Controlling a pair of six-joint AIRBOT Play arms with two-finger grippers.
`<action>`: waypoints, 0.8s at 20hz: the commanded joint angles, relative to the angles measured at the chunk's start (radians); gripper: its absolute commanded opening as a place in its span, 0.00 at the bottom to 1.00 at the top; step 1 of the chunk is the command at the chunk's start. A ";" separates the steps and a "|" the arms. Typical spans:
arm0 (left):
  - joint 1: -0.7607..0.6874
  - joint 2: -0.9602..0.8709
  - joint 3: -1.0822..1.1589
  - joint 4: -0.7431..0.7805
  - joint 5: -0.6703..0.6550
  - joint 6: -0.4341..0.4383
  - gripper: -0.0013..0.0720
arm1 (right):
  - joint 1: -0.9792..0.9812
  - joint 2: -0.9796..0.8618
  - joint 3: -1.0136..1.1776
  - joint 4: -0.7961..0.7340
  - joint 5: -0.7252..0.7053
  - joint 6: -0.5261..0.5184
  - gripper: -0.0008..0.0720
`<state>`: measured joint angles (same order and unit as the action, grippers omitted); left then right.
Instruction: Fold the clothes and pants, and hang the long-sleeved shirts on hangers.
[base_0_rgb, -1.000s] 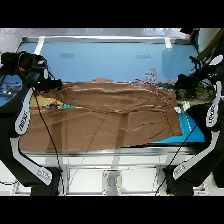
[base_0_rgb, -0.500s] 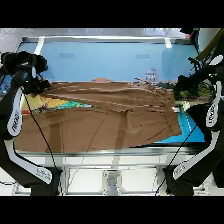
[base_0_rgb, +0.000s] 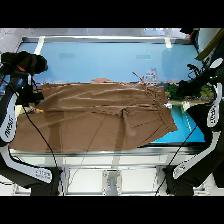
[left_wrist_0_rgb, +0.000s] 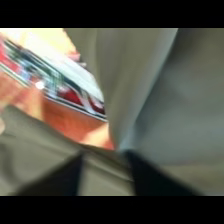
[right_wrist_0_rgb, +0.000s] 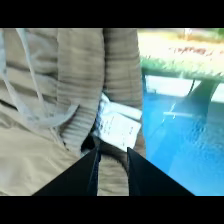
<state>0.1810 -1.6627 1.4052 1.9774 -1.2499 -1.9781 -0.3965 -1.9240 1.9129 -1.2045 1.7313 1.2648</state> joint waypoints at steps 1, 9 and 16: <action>-0.007 0.090 -0.033 -0.003 0.122 -0.016 0.71 | -0.005 0.030 -0.011 -0.002 -0.003 -0.006 0.28; 0.422 0.608 -0.222 0.010 0.110 0.002 0.78 | -0.216 0.409 -0.248 0.075 -0.083 -0.090 0.28; 1.184 0.640 -0.488 -0.802 0.055 0.607 0.76 | -0.313 0.667 -0.662 0.210 -0.235 -0.153 0.28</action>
<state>1.1015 -1.0241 1.0058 1.5192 -1.1595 -1.6657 -0.6842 -1.3392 1.3716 -1.0485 1.5589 1.1347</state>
